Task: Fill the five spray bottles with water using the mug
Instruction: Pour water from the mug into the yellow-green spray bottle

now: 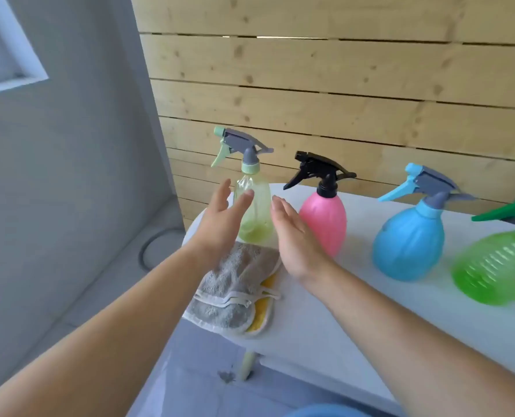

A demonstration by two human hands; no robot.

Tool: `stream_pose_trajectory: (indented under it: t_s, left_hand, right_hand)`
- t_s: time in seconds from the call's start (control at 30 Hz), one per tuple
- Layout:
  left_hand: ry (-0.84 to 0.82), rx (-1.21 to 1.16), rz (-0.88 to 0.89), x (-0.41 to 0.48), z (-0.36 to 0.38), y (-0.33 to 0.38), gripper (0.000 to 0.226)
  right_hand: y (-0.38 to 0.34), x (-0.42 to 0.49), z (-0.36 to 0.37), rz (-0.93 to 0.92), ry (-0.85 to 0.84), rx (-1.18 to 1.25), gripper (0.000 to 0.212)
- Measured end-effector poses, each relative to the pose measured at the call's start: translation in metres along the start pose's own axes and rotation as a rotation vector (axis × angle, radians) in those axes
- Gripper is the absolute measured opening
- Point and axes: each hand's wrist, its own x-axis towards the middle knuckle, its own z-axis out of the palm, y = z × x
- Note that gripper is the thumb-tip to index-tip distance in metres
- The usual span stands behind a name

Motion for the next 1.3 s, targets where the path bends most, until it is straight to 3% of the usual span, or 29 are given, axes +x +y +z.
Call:
stream_pose_trajectory:
  t_s: [0.17,0.33,0.5,0.63,0.73,0.83,0.93,1.03,1.17,1.3]
  left_hand:
    - [-0.013,0.031,0.121,0.012,-0.001,-0.019,0.078]
    - [0.054,0.016,0.231,-0.009,-0.001,-0.015,0.064]
    - [0.149,0.030,0.340,-0.065,-0.005,0.011,0.041]
    - [0.015,-0.051,0.299,-0.127,0.003,0.029,0.040]
    - [-0.152,-0.074,0.273,-0.177,0.022,0.043,0.022]
    - [-0.277,-0.111,0.186,-0.215,0.046,0.047,0.016]
    - [-0.367,-0.229,0.014,-0.251,0.072,0.054,0.031]
    - [-0.435,-0.252,-0.083,-0.280,0.092,0.047,0.025]
    - [-0.391,-0.445,-0.183,-0.298,0.101,0.036,0.032]
    - [-0.416,-0.519,-0.253,-0.306,0.105,0.027,0.024]
  right_hand:
    - [0.008,0.007,0.006,0.024,-0.044,-0.011,0.055]
    - [-0.005,-0.012,0.008,-0.017,-0.029,0.046,0.052]
    - [-0.029,-0.056,0.000,-0.147,-0.025,0.051,0.036]
    - [-0.043,-0.105,-0.020,-0.221,0.116,0.044,0.031]
    - [-0.047,-0.145,-0.043,-0.231,0.181,0.005,0.035]
    - [-0.044,-0.188,-0.063,-0.187,0.182,0.003,0.013]
    - [-0.030,-0.232,-0.069,-0.096,0.192,-0.054,0.023]
    - [-0.020,-0.271,-0.070,-0.076,0.208,-0.098,0.025]
    - [-0.006,-0.308,-0.075,0.054,0.103,0.059,0.035]
    - [0.021,-0.328,-0.074,0.091,0.205,0.140,0.052]
